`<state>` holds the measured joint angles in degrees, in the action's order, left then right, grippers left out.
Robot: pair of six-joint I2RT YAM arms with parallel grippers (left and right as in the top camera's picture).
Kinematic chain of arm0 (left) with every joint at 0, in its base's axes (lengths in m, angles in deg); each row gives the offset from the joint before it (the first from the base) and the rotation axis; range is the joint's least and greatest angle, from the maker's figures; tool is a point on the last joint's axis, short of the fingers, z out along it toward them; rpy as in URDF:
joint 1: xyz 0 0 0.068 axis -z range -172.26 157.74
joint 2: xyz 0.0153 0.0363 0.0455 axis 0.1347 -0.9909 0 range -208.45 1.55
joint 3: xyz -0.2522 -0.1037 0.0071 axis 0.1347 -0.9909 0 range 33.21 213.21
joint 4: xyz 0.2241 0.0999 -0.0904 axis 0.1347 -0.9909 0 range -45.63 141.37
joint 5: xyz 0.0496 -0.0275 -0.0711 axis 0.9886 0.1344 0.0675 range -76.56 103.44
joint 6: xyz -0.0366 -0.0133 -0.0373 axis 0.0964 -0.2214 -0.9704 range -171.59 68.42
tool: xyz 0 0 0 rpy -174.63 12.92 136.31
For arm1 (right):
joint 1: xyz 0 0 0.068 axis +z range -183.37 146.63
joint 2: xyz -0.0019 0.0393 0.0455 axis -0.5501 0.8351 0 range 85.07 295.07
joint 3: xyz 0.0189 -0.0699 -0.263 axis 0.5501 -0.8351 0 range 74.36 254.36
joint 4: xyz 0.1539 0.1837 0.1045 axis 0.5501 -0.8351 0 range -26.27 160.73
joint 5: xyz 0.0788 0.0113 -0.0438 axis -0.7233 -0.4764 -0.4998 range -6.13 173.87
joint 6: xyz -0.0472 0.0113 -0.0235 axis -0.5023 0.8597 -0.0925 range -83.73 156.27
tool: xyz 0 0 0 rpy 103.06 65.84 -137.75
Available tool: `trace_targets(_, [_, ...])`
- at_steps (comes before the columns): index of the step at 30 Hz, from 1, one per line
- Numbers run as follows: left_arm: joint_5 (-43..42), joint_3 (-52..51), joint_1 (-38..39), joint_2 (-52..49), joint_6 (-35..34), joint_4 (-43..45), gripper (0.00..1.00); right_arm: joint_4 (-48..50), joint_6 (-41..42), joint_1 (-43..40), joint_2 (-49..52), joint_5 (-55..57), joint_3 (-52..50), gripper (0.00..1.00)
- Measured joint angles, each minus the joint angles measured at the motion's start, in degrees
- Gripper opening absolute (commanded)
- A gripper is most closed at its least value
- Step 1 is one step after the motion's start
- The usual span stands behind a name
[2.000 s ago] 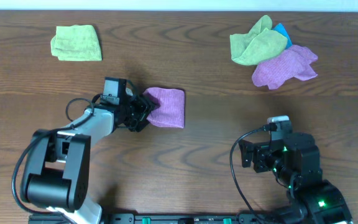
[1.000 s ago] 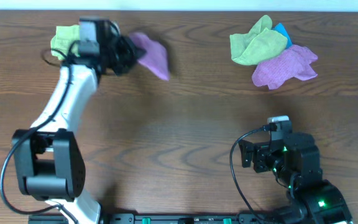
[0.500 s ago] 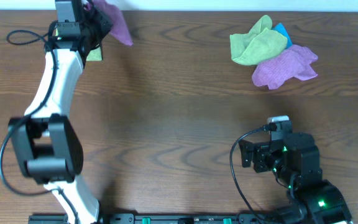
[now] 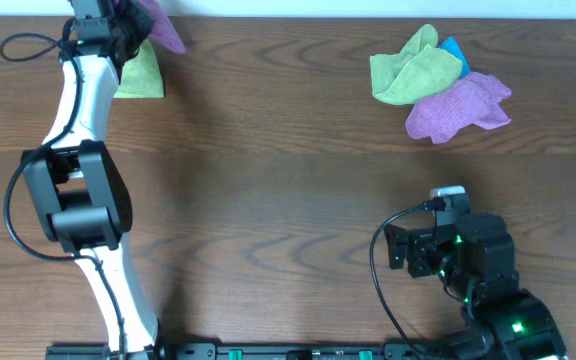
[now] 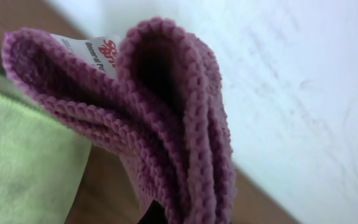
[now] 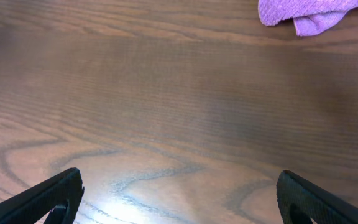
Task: Fold the cloth
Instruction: 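Carry the folded purple towel with the left gripper to the green towel, then lower the purple towel onto the green towel and adjust with left gripper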
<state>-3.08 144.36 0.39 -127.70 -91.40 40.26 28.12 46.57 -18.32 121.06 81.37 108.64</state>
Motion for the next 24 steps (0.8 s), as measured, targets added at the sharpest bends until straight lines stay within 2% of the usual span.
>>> trace_targets(12, [2.4, 0.72, -0.04, -2.91, 0.63, 0.5, 0.06, 0.0, 0.02, 0.0, 0.0, 0.0, 0.0, 0.98])
trace_targets(24, [8.79, 0.74, -1.49, -2.93, 2.67, -4.0, 0.06, 0.0, 0.02, 0.0, 0.0, 0.0, 0.0, 0.99])
